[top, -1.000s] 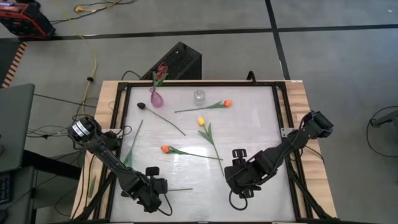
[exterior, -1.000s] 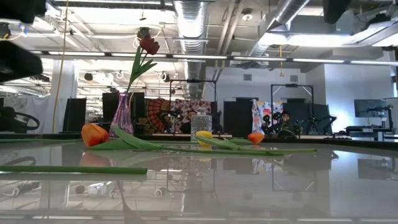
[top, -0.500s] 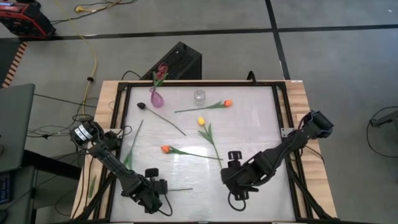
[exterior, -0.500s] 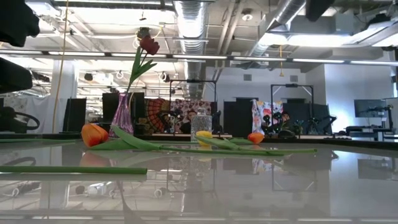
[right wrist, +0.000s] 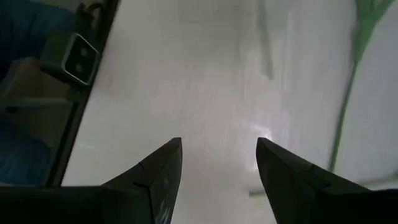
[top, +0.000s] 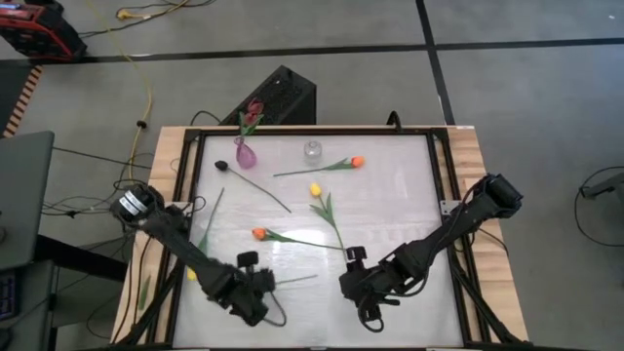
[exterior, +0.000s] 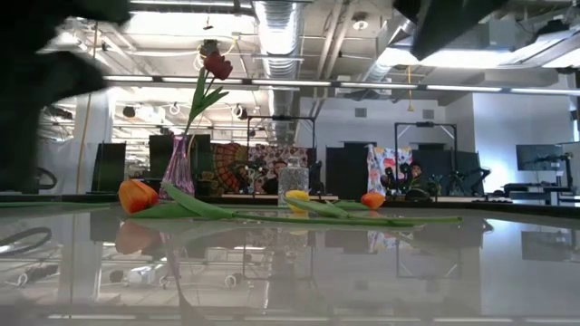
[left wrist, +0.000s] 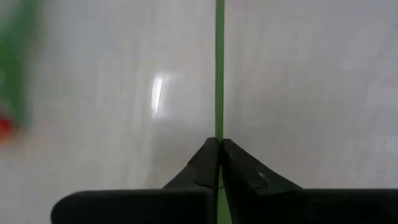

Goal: Sort flowers into vase by color
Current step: Put the bottom black flower into the purple vase

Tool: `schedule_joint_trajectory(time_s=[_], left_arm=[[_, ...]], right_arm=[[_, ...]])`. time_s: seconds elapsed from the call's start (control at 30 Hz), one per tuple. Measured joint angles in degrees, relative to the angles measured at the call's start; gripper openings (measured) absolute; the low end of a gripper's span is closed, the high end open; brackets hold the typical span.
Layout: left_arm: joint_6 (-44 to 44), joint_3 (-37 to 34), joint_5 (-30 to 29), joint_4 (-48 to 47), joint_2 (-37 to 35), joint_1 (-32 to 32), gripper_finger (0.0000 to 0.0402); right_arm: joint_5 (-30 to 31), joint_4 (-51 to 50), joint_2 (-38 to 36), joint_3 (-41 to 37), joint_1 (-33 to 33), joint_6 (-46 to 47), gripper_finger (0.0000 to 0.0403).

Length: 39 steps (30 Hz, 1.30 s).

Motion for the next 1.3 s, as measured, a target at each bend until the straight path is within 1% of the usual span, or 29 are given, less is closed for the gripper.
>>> schedule_joint_trajectory(time_s=[0.1, 0.17, 0.23, 0.33, 0.4, 0.47, 0.57, 0.7, 0.8, 0.9, 0.97, 1.07, 1.2, 1.23, 1.3], left_arm=[[0.41, 1.7, -0.27, -1.89, -1.34, 3.04, 0.0], [0.7, 2.88, 1.6, -1.49, -1.79, 5.32, 0.0], [0.67, 3.93, 5.21, -1.34, -2.1, 7.81, 0.0], [0.67, 4.16, 10.8, -1.15, -1.82, 11.23, 0.0], [1.15, 4.14, 12.74, -0.74, -1.75, 13.18, 0.0], [1.98, 4.14, 13.84, -0.46, -1.77, 14.75, 0.0], [3.13, 4.16, 15.19, 0.94, -1.77, 16.01, 0.0], [4.21, 4.16, 17.18, 2.72, -1.78, 16.39, 0.0], [4.21, 4.18, 17.32, 2.73, -1.79, 16.4, 0.0], [4.19, 4.18, 17.2, 2.72, -1.79, 16.42, 0.0], [4.23, 4.2, 17.12, 2.7, -1.81, 16.42, 0.0], [4.92, 4.2, 16.92, 2.71, -1.81, 16.42, 0.0], [6.75, 4.2, 15.88, 3.11, -1.81, 16.4, 0.0], [6.81, 4.2, 15.19, 3.03, -1.81, 16.4, 0.0], [7.18, 4.2, 14.34, 2.95, -1.81, 16.38, 0.0]], right_arm=[[0.45, 1.64, 0.0, -0.11, -0.07, -3.64, 0.0233], [1.13, 3.75, 0.0, -0.11, -0.35, -6.61, 0.0233], [4.23, 5.38, 0.0, -0.11, -0.33, -9.85, 0.0233], [10.96, 7.86, 1.05, -0.08, -0.39, -16.93, 0.0233], [14.23, 9.28, 2.76, -0.07, -0.52, -21.44, 0.0233], [15.82, 11.2, 5.17, -0.07, -1.13, -24.82, 0.0233], [18.15, 13.66, 8.5, 0.04, -2.41, -26.67, 0.0233], [23.09, 12.86, 12.39, 1.55, -4.66, -25.55, 0.0232], [22.94, 11.11, 13.59, 2.35, -6.0, -23.87, 0.0223], [20.68, 9.91, 13.79, 2.63, -6.82, -21.62, 0.0201], [18.38, 9.1, 13.81, 2.53, -7.04, -20.14, 0.0175], [15.97, 8.4, 13.84, 2.53, -7.32, -18.06, 0.012], [12.36, 7.94, 13.84, 2.53, -7.26, -17.81, 0.0031], [11.63, 7.84, 13.84, 2.53, -7.26, -17.77, 0.0025], [10.83, 7.46, 13.84, 2.53, -7.23, -16.46, 0.0025]])
